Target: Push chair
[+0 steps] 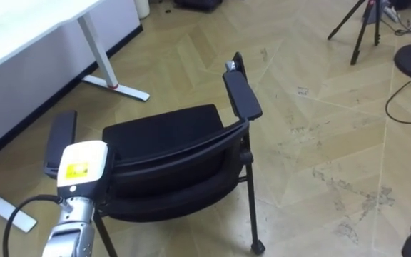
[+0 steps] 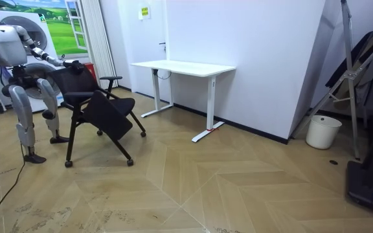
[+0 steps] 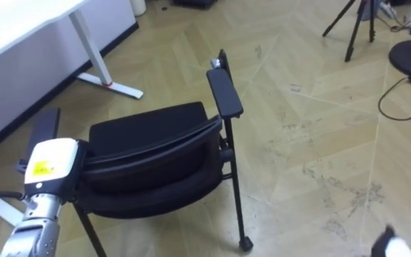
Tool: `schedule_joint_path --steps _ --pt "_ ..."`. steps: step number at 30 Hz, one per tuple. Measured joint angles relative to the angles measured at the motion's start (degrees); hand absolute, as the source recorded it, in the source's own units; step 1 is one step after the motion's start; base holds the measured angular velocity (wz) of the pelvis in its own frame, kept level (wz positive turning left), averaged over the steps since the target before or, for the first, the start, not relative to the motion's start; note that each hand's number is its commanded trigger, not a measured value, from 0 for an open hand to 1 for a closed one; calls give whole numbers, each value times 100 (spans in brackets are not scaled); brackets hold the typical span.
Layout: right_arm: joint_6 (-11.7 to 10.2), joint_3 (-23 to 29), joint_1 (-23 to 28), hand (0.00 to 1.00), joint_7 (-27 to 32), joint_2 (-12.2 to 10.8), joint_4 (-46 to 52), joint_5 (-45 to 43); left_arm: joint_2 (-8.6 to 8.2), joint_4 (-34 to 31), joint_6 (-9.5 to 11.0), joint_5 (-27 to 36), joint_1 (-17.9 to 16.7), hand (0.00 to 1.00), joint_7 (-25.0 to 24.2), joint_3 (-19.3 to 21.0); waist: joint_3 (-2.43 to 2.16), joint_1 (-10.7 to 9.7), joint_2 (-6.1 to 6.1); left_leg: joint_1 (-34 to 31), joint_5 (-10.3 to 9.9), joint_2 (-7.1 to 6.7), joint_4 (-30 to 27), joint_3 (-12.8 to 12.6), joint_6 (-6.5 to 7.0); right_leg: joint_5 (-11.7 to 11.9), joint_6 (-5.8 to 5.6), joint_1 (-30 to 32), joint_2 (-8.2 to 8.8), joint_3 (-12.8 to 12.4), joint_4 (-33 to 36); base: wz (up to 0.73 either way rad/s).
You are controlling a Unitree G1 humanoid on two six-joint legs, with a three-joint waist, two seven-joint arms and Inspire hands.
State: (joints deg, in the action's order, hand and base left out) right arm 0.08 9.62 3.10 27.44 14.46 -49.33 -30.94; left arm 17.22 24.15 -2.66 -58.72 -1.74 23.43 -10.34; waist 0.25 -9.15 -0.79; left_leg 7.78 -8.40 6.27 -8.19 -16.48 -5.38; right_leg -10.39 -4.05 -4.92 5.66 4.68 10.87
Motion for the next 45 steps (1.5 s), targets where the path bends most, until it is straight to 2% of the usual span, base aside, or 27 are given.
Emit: schedule_joint_path --steps 2,5,8,10,15,21,22,23,24,26,29,32,39,45 --pt "8 -67 0 0 8 0 312 -302 66 -140 -64 -7 -3 100 -119 -61 -4 44 60 -2 0 3 0 -10 0 5 2 7 0 -1 0 -2" --pt "84 -275 -2 0 8 34 1110 -589 162 -341 -109 -6 9 100 -240 -129 15 185 140 -42 0 3 -1 -45 0 5 3 103 0 -58 67 -8" --pt "76 -630 -4 0 -66 260 1848 -913 249 -445 -110 -7 30 100 -317 -176 13 272 204 -64 0 3 -1 -54 0 7 5 118 0 -61 86 -2" --pt "66 -676 -8 0 -136 345 2218 -1039 259 -485 -109 -25 68 100 -387 -199 7 322 216 -87 0 3 -1 -54 0 7 4 126 0 -55 76 0" --pt "134 -939 -13 0 -351 373 3046 -1280 296 -655 -133 -30 55 100 -504 -248 -12 432 199 -116 0 4 -1 -54 0 8 5 117 2 -54 94 0" --pt "118 -1313 -186 0 -682 378 3343 -1620 320 -656 -151 -42 132 100 -571 -318 -23 483 221 -115 0 4 2 -54 0 8 6 99 1 -52 90 0" --pt "128 -1336 -200 0 -716 388 3385 -1661 330 -653 -151 -42 141 100 -572 -327 -6 489 251 -115 0 4 6 -55 0 8 6 99 1 -52 90 0" --pt "128 -1435 -234 0 -785 438 3478 -1662 357 -645 -148 -40 157 100 -574 -348 -14 508 237 -114 0 4 15 -58 0 8 6 97 1 -51 88 0" --pt "128 -1574 -307 0 -867 518 3521 -1674 368 -644 -149 -40 163 100 -575 -359 9 508 281 -122 0 4 15 -58 0 8 6 90 1 -50 89 0" --pt "126 -1737 -347 0 -1001 645 3679 -1694 401 -656 -155 -41 207 100 -575 -411 7 520 284 -126 0 4 16 -56 0 8 5 81 1 -33 88 4" --pt "127 -1822 -450 0 -1196 689 3830 -1898 427 -693 -150 -66 233 100 -575 -437 19 578 307 -125 0 5 34 -55 0 8 5 83 1 -25 84 1" --pt "92 -2007 -450 0 -1420 831 3999 -2175 427 -707 -104 -82 235 100 -581 -442 14 633 301 -122 0 5 39 -55 0 8 6 80 1 -24 84 0" --pt "-15 -2188 -525 0 -1900 931 4337 -2475 437 -682 14 -84 292 100 -623 -440 11 687 292 -134 0 6 47 -42 0 9 6 82 1 3 87 0" --pt "-153 -2321 -600 0 -2035 952 4401 -2454 439 -539 136 -83 434 100 -639 -476 20 787 302 -124 0 8 49 -14 1 10 8 59 1 19 87 1"
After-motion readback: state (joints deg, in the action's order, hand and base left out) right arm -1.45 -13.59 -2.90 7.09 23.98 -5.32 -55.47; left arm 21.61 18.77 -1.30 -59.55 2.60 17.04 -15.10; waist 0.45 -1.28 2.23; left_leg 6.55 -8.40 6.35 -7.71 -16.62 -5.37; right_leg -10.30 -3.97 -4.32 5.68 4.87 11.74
